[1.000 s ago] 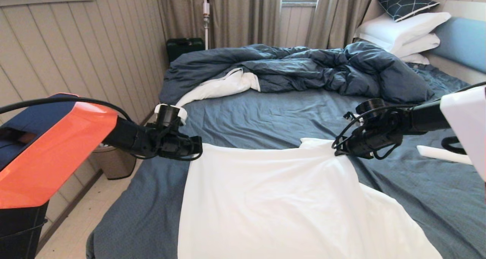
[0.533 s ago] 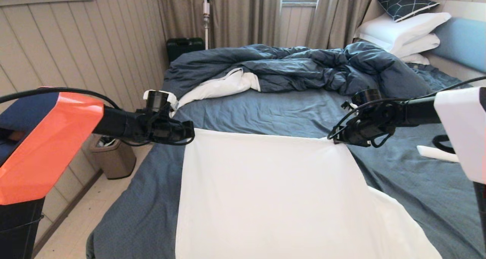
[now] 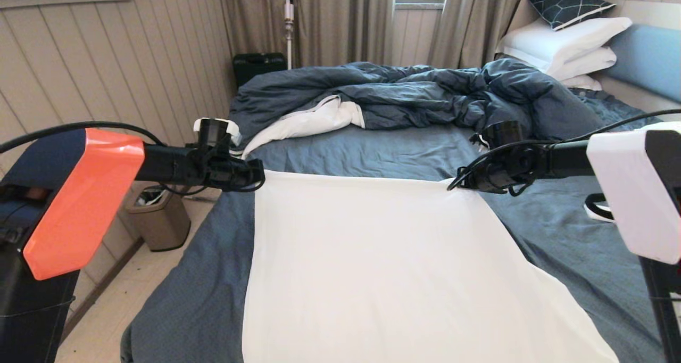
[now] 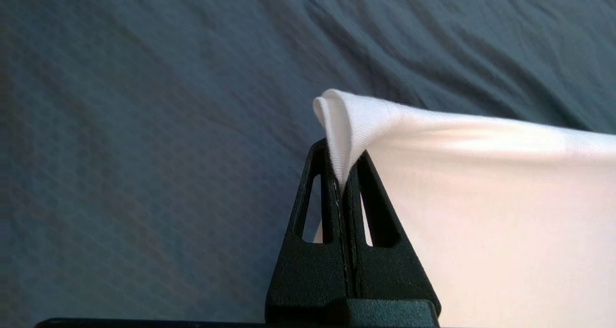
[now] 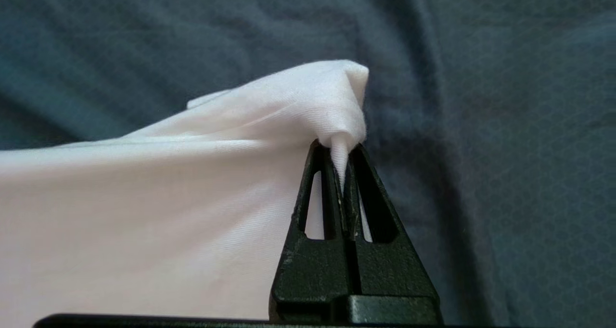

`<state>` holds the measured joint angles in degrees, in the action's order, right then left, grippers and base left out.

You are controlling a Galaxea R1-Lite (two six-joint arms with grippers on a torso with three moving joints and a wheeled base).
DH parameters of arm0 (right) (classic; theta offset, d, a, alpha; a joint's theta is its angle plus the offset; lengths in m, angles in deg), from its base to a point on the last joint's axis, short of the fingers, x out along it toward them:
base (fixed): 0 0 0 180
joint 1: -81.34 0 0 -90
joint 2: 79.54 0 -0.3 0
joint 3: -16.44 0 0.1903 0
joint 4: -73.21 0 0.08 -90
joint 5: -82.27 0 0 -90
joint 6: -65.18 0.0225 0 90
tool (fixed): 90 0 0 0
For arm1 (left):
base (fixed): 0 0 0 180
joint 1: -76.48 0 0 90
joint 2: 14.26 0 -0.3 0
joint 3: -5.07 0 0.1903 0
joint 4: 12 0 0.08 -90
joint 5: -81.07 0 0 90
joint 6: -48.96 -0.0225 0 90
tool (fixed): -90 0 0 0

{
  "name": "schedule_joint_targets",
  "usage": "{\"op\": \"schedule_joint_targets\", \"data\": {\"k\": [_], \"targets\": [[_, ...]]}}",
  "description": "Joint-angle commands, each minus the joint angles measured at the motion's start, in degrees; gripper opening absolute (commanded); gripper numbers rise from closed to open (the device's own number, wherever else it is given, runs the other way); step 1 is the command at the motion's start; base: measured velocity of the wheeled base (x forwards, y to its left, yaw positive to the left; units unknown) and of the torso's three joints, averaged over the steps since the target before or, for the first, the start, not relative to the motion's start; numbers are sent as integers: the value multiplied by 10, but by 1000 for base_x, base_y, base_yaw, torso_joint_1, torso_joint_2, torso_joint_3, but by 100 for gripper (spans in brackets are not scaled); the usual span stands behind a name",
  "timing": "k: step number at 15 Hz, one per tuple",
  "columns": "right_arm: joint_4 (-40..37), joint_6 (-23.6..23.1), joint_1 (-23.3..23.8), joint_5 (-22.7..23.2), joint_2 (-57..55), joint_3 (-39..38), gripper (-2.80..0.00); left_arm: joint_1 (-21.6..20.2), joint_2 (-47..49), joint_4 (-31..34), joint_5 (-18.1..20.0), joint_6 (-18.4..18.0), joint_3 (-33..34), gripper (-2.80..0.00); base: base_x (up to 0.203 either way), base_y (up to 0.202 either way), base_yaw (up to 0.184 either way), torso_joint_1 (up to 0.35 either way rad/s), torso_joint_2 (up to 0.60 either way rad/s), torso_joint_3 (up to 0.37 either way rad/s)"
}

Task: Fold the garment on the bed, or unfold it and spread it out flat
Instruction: Unford the white T-shirt

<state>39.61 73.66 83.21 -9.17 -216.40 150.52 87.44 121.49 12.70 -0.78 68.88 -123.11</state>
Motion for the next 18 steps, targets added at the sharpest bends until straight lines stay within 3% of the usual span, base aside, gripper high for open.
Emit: {"op": "schedule_joint_targets", "data": {"k": [1, 12, 13, 14, 18], "targets": [[5, 0, 0, -7, -9, 0, -280, -9, 14, 6, -1, 1, -14, -280, 0, 0, 0, 0, 0, 0], [2, -8, -14, -12, -25, -1, -280, -27, 41, 15, 7, -1, -40, -280, 0, 0, 0, 0, 0, 0], [2, -8, -15, -12, -25, -1, 0, -27, 41, 16, 8, -1, -41, -280, 0, 0, 0, 0, 0, 0], [2, -11, -15, -11, -25, -1, 0, -27, 40, 16, 8, -1, -35, 0, 0, 0, 0, 0, 0, 0], [1, -10, -9, -7, -17, -1, 0, -34, 20, 16, 25, -1, -32, 0, 0, 0, 0, 0, 0, 0]]}}
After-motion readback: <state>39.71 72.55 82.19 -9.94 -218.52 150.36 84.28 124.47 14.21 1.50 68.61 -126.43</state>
